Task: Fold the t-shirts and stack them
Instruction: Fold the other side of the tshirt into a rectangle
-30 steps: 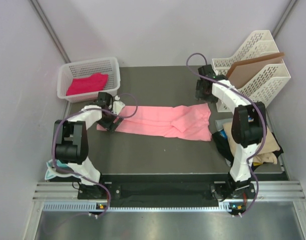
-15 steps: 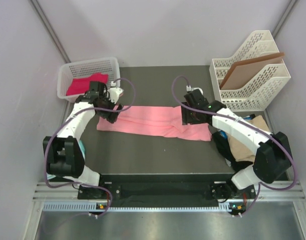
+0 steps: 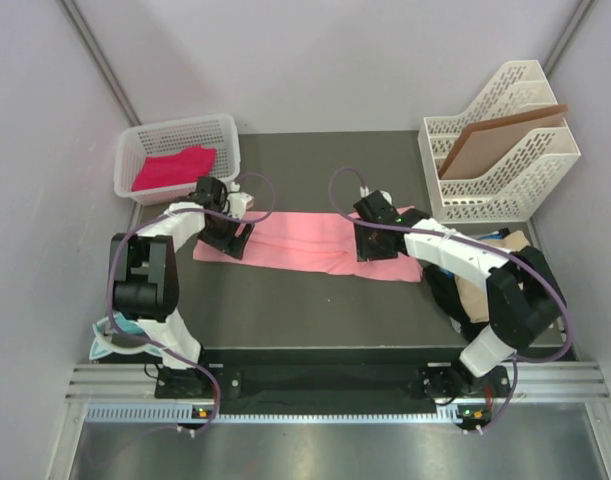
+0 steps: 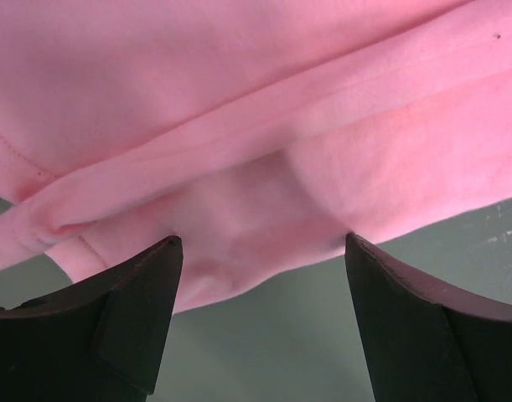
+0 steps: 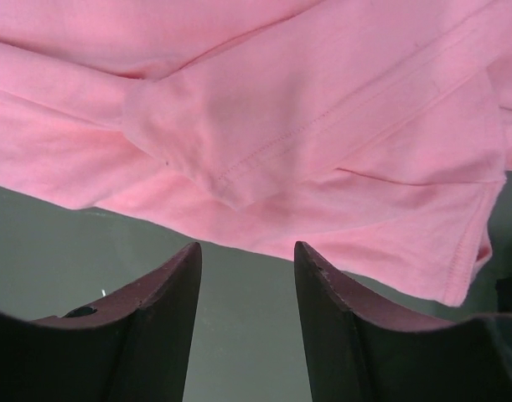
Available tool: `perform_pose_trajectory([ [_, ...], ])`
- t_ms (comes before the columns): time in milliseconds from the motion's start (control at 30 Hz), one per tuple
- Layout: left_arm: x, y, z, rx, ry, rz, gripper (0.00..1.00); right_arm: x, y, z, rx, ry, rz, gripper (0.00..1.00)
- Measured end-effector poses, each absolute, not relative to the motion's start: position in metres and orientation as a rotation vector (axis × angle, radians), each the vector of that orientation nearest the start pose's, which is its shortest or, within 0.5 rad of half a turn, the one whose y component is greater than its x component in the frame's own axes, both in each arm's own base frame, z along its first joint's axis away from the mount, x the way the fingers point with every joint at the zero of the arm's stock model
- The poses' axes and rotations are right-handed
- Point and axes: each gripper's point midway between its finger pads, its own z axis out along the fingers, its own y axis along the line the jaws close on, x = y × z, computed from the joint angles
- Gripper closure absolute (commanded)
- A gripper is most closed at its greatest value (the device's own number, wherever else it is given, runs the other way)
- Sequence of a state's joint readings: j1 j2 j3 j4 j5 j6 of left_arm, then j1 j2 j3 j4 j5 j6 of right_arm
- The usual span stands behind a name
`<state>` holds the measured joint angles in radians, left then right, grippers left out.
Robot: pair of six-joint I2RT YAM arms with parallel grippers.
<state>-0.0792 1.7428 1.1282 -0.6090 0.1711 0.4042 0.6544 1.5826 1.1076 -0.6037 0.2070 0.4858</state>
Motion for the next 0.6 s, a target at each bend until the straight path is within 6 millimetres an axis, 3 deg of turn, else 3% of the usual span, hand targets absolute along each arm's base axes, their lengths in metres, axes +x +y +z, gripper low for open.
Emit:
perform_pose_trajectory([
  [333,0.359,-0.040,0.031,0.679,2.632,-0.132,0.17,0.298,0.226,0.054,-0.147,2.682,0.173,0.56],
  [433,0.354,-0.039,0.025,0.677,2.644,-0.134,0.17,0.302,0.244,0.057,-0.166,2.678,0.216,0.57],
  [600,0.352,-0.038,0.022,0.678,2.644,-0.129,0.18,0.304,0.290,0.078,-0.241,2.626,0.318,0.57],
])
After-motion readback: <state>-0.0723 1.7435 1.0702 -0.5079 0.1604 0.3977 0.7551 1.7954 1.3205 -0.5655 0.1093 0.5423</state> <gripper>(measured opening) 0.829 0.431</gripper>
